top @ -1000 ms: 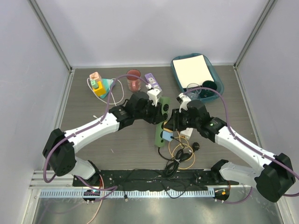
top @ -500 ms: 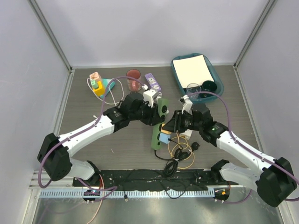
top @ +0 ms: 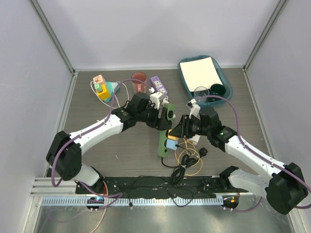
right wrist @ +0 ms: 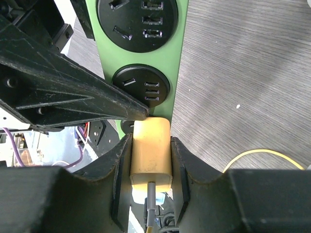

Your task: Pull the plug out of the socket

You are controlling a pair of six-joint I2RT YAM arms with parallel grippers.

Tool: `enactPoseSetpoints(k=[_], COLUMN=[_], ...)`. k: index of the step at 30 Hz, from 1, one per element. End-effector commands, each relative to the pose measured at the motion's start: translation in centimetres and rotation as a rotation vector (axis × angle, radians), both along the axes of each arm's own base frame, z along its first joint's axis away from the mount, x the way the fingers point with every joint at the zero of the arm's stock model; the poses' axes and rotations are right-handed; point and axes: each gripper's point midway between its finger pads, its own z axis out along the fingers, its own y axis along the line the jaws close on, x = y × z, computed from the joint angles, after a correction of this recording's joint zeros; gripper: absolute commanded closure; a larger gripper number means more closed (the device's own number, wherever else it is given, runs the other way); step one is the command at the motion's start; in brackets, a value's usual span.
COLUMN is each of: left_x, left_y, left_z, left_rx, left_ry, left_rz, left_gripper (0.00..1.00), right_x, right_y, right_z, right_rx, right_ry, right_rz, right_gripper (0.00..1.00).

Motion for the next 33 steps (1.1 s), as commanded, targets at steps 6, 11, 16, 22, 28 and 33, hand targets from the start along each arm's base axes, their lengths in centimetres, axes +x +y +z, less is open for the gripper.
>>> enactPoseSetpoints(k=[6, 11, 16, 22, 28, 33], left_x=[1.0, 1.0, 1.3, 2.0, 1.8, 2.1], left_y=[2.3, 2.4, 4.7, 7.7, 7.5, 8.8], left_z=[-3.8, -3.8, -3.6, -4.2, -4.8, -4.9], left_rx=[0.099, 0.114, 0.210, 0.341, 0.356, 0.444], left_ry=[0.056, 0.042, -0.034, -0.104, -0.081, -0.081], left_rz=[0.057, 0.039, 0.064, 0.130, 0.102, 0.119], left_gripper=[0.55, 1.00, 1.00, 1.00, 1.00, 1.00], right_x=[-1.2, -0.9, 0.8, 1.1, 2.1, 2.1], right_y=[3.0, 2.7, 1.3, 1.5, 1.9, 1.5], right_z=[9.6, 8.8, 7.1, 8.9, 9.6, 8.6], right_rx=[0.268, 0.239, 0.093, 0.101, 0.075, 0.046], right_ry=[-0.234, -0.223, -0.233, -0.247, -0.262, -0.258], right_rz=[0.163, 0.142, 0.044, 0.046, 0.049, 0.048], right_gripper=[0.99, 0.99, 0.99, 0.99, 0.99, 0.99])
